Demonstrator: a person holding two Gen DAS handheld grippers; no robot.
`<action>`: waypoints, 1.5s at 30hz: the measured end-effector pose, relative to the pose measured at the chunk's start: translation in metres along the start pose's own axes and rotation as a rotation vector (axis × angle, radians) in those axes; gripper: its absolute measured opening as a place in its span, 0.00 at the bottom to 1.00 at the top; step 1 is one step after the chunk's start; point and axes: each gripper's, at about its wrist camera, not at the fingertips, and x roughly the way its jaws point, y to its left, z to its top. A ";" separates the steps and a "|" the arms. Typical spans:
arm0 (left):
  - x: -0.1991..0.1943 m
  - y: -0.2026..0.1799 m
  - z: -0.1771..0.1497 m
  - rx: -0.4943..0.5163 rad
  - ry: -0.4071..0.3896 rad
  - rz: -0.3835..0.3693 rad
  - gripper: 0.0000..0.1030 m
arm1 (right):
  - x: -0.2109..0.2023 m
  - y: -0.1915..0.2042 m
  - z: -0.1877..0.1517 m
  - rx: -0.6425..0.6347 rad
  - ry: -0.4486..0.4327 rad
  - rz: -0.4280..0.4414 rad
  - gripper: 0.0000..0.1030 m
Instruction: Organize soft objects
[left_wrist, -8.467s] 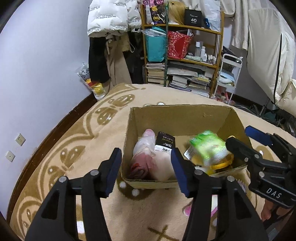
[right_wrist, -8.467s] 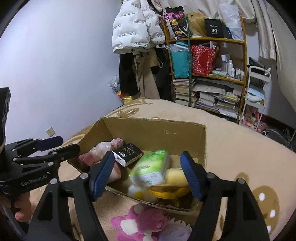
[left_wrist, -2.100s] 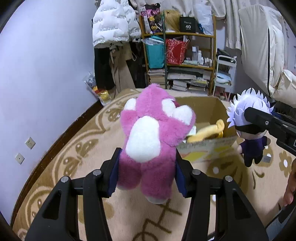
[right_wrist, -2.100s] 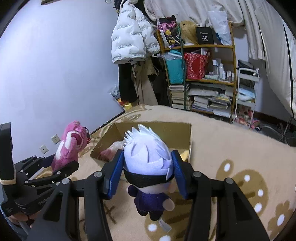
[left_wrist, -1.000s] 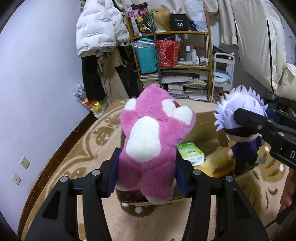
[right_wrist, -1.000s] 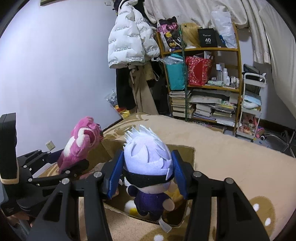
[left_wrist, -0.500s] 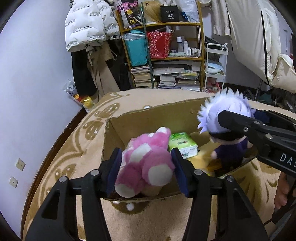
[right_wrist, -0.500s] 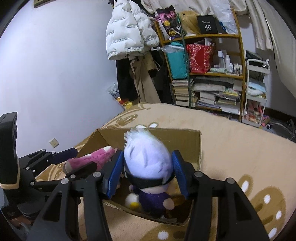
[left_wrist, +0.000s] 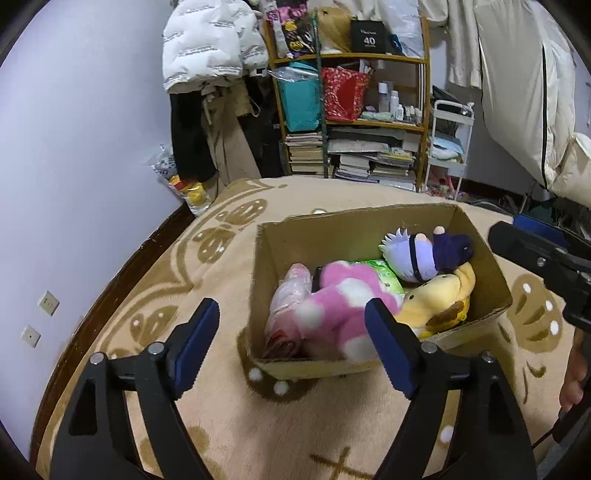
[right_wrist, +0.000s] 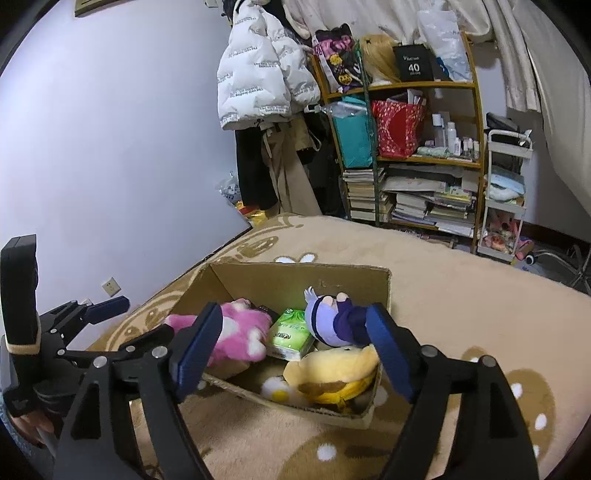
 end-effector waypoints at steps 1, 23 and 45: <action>-0.004 0.002 0.000 -0.007 -0.004 0.001 0.84 | -0.004 0.001 0.001 -0.001 -0.002 -0.001 0.84; -0.123 0.040 -0.036 -0.062 -0.129 0.067 0.98 | -0.116 0.036 -0.011 -0.039 -0.088 -0.061 1.00; -0.163 0.048 -0.062 -0.059 -0.157 0.070 0.99 | -0.147 0.041 -0.039 -0.067 -0.129 -0.112 1.00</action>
